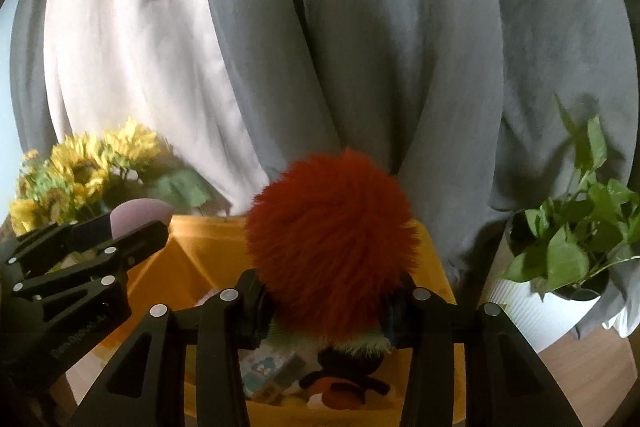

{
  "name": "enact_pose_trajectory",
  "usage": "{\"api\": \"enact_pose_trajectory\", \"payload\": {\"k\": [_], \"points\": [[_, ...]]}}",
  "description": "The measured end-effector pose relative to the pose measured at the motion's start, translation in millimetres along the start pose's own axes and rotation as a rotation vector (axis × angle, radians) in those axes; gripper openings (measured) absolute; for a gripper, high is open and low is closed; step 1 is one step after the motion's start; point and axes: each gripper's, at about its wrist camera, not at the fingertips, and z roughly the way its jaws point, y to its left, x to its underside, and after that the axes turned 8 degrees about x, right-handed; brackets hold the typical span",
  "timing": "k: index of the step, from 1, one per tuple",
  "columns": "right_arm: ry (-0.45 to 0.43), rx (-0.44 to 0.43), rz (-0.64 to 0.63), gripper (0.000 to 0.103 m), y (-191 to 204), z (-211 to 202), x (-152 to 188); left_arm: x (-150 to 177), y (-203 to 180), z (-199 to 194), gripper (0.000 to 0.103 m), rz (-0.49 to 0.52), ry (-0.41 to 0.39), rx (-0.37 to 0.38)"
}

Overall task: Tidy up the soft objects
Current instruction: 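Open both tools to drop the sponge and red plush into the crate, then move both open tools toward the patterned cloth and white napkin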

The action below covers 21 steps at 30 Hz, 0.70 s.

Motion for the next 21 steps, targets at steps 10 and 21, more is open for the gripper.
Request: {"api": "enact_pose_trajectory", "payload": {"k": [10, 21], "points": [[0.004, 0.061, 0.043, 0.071, -14, 3, -1, 0, -2, -10, 0.066, 0.007, -0.016, -0.014], [-0.037, 0.108, 0.084, 0.071, -32, -38, 1, 0, -19, -42, 0.066, 0.024, -0.047, 0.022]]}}
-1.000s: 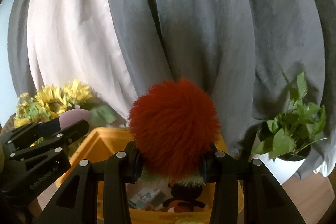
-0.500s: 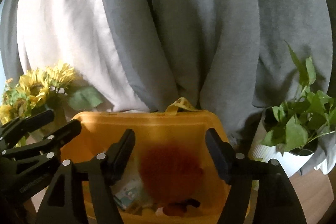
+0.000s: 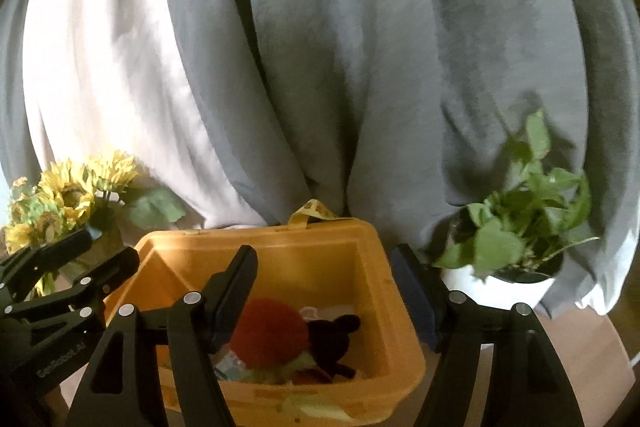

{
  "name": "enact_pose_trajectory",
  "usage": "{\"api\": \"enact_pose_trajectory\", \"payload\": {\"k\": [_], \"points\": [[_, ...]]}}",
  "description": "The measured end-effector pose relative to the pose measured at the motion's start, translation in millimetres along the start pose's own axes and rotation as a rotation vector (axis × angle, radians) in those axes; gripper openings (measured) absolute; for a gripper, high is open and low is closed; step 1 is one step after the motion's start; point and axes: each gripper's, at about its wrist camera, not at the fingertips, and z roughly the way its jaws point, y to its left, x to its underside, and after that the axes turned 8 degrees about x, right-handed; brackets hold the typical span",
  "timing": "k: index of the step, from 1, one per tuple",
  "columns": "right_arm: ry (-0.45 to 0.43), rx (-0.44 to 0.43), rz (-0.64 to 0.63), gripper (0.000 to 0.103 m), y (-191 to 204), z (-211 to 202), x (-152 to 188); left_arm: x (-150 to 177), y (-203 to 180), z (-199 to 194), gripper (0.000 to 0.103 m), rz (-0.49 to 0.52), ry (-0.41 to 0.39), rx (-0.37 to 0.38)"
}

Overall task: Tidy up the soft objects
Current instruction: 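Move both open tools toward the patterned cloth and white napkin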

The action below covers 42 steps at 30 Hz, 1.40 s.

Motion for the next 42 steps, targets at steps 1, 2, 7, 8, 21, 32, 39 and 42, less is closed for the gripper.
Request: {"api": "enact_pose_trajectory", "payload": {"k": [1, 2, 7, 8, 21, 32, 39, 42], "points": [[-0.004, 0.006, 0.005, 0.071, -3, -4, 0, 0, -2, -3, 0.066, 0.002, -0.002, 0.006], [-0.006, 0.011, 0.010, 0.071, -5, -7, 0, 0, -5, -6, 0.066, 0.007, -0.006, 0.013], [-0.025, 0.055, 0.031, 0.071, -19, -27, 2, 0, -18, -18, 0.066, 0.027, -0.022, 0.046], [-0.029, 0.066, 0.035, 0.071, -22, -31, 2, 0, -22, -22, 0.066, 0.033, -0.026, 0.057], [-0.037, 0.190, 0.090, 0.071, -46, -87, 24, 14, -54, -54, 0.066, 0.099, -0.024, 0.161], [-0.005, 0.268, 0.132, 0.071, -57, -120, 52, 37, -71, -67, 0.066, 0.165, 0.017, 0.245], [0.044, 0.305, 0.158, 0.071, -57, -126, 77, 57, -74, -64, 0.066, 0.211, 0.066, 0.296], [0.069, 0.315, 0.172, 0.071, -56, -127, 88, 66, -75, -61, 0.066, 0.231, 0.090, 0.318]]}}
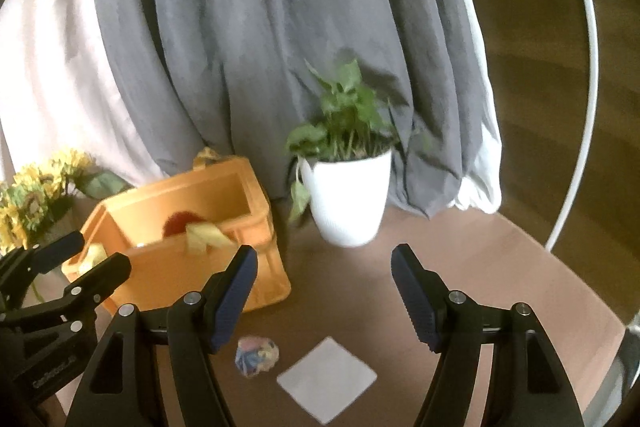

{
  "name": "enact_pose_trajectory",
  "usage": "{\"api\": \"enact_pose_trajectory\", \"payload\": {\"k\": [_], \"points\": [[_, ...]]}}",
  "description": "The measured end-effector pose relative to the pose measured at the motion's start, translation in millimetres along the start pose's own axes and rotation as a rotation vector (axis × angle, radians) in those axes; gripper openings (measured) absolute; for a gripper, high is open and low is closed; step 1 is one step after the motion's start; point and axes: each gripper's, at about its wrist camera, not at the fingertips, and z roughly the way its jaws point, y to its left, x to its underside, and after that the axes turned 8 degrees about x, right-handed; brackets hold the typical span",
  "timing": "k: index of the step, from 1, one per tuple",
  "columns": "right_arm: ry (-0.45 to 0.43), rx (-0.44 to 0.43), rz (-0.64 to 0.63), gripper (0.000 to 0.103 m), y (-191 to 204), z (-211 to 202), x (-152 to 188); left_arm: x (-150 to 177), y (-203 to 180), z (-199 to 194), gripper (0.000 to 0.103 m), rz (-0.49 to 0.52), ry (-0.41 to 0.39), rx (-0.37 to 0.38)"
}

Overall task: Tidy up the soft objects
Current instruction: 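Move both open tools toward the patterned cloth and white napkin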

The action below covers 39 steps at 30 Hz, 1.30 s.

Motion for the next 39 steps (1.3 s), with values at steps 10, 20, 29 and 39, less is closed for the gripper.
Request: {"api": "enact_pose_trajectory", "payload": {"k": [10, 20, 29, 39], "points": [[0.110, 0.050, -0.011, 0.071, 1, 5, 40, 30, -7, 17, 0.066, 0.094, 0.077, 0.076], [0.197, 0.073, -0.019, 0.071, 2, 21, 65, 49, -13, 44, 0.066, 0.179, 0.128, 0.138], [0.250, 0.085, -0.038, 0.071, 3, 44, 82, 62, -12, 72, 0.066, 0.216, 0.177, 0.196], [0.295, 0.056, -0.060, 0.071, 9, 63, 96, 70, -13, 93, 0.066, 0.242, 0.206, 0.245]]}}
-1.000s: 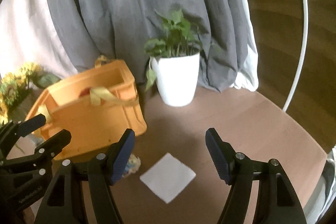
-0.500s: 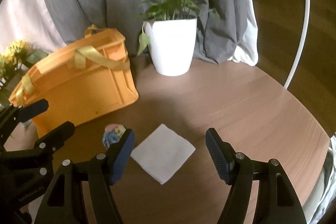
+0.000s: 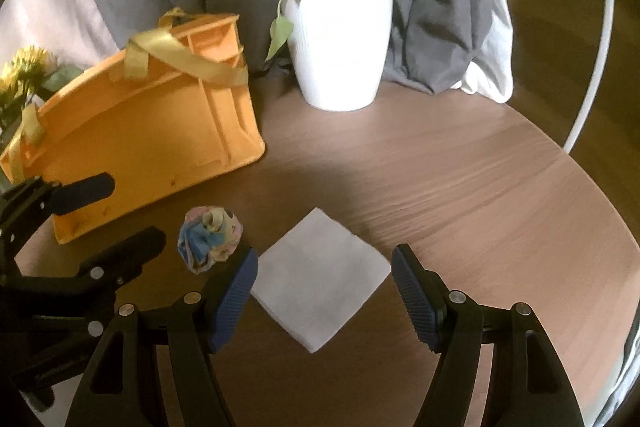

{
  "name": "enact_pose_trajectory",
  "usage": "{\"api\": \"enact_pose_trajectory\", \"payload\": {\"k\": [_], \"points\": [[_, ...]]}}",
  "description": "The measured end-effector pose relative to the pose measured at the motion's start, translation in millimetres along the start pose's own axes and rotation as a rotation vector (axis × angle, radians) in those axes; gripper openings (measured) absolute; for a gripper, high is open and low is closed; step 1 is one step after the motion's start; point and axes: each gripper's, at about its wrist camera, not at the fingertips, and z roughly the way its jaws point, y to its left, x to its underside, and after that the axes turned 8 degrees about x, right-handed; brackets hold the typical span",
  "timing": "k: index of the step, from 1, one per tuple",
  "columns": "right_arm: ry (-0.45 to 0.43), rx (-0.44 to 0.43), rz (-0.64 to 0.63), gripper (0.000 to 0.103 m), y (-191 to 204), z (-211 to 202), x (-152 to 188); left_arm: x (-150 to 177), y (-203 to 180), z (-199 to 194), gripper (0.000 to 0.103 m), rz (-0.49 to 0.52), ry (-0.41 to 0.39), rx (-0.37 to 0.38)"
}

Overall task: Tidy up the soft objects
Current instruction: 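Grasp the patterned cloth with the left tool while the right tool grasps the white napkin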

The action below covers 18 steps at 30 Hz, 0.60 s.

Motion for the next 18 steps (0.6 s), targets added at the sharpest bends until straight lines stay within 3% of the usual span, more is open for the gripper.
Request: {"api": "enact_pose_trajectory", "payload": {"k": [18], "points": [[0.061, 0.012, -0.024, 0.069, -2, 26, 3, -3, -1, 33, 0.065, 0.025, 0.062, 0.069]]}}
